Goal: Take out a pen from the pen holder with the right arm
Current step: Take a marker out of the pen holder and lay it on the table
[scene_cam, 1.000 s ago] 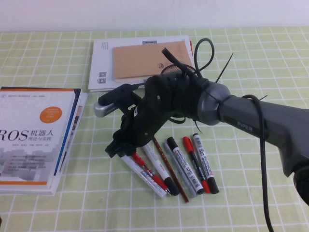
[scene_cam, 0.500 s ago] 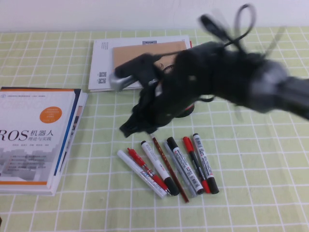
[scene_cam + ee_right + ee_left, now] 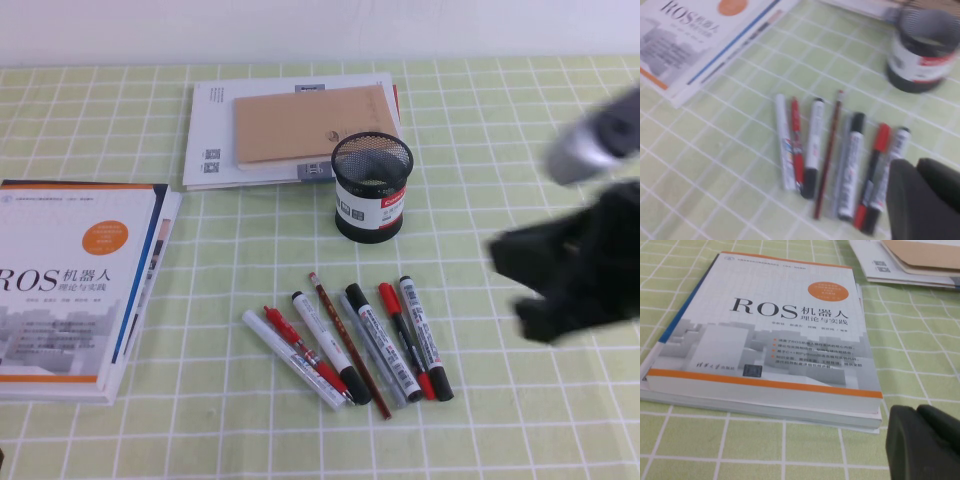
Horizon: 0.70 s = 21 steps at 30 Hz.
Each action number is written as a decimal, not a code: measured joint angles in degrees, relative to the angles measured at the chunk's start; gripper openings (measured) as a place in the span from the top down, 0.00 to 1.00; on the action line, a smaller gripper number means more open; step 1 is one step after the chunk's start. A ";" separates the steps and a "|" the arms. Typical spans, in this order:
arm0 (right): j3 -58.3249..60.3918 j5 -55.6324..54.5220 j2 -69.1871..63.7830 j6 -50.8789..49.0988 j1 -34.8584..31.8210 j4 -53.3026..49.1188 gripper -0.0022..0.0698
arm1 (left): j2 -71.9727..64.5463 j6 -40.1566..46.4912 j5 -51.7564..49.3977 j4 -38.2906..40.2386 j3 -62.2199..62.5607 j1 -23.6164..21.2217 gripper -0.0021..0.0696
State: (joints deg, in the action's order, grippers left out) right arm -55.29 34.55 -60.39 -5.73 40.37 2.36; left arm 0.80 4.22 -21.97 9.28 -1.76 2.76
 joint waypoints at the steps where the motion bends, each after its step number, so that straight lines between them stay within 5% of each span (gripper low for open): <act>1: 2.12 0.00 3.01 -1.65 -0.05 -1.54 0.99 | 0.00 0.00 0.00 0.00 0.00 0.00 0.98; 11: 19.75 1.85 27.21 -10.72 -0.05 -6.21 0.99 | 0.00 0.00 0.00 0.00 0.00 0.00 0.98; 21: 29.56 -0.96 34.07 -12.17 -0.05 -10.00 0.99 | 0.00 0.00 0.00 0.00 0.00 0.00 0.98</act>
State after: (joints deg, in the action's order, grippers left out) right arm -25.73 33.59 -26.32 -17.90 40.32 -7.63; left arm 0.80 4.22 -21.97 9.28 -1.76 2.76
